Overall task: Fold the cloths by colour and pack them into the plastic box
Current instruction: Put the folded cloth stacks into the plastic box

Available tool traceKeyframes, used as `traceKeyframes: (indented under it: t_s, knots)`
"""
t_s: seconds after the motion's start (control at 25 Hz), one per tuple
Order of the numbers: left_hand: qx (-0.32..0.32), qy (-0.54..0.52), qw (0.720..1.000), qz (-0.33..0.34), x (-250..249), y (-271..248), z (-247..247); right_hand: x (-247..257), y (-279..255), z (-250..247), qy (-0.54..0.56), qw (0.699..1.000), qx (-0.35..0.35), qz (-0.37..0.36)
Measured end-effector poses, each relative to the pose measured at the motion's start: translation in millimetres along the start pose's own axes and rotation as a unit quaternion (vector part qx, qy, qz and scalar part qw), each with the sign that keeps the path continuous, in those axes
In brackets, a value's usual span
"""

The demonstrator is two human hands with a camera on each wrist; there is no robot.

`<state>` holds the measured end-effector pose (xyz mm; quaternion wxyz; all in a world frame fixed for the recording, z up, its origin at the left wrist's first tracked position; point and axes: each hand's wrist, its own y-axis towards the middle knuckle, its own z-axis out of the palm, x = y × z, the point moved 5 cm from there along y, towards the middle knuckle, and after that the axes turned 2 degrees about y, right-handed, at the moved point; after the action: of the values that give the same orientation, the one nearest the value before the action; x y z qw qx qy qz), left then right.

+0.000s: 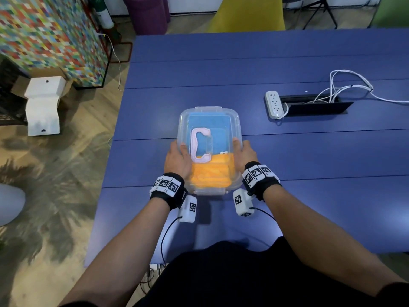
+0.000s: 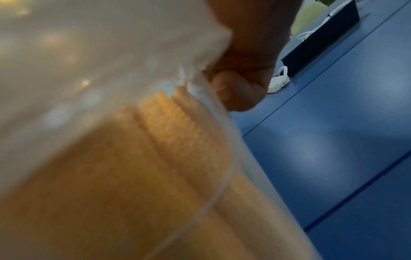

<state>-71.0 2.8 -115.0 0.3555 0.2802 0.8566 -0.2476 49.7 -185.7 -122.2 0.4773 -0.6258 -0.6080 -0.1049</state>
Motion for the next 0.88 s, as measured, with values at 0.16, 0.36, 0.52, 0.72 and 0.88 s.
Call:
traceKeyframes:
  t_s: [0.16, 0.36, 0.52, 0.72, 0.88]
  knots:
    - [0.019, -0.064, 0.993, -0.098, 10.3, -19.4, 6.7, 1.4, 5.5, -11.5, -0.048, 0.997, 0.051, -0.025]
    - [-0.052, 0.244, 0.952, 0.179, -13.0, -17.9, -5.0, -2.7, 9.5, -23.0, -0.117, 0.987, 0.094, -0.062]
    - [0.128, 0.39, 0.864, 0.291, -28.1, -0.8, 20.0, 2.8, 10.5, -28.1, -0.167, 0.981, 0.066, -0.075]
    - [0.082, 0.388, 0.891, 0.22, -38.4, -8.8, 37.3, 18.8, 0.4, -56.2, -0.269, 0.942, -0.134, -0.153]
    - [0.038, 0.36, 0.924, 0.125, -60.4, -17.1, 55.7, -15.2, -18.4, -79.7, -0.081, 0.973, -0.207, -0.068]
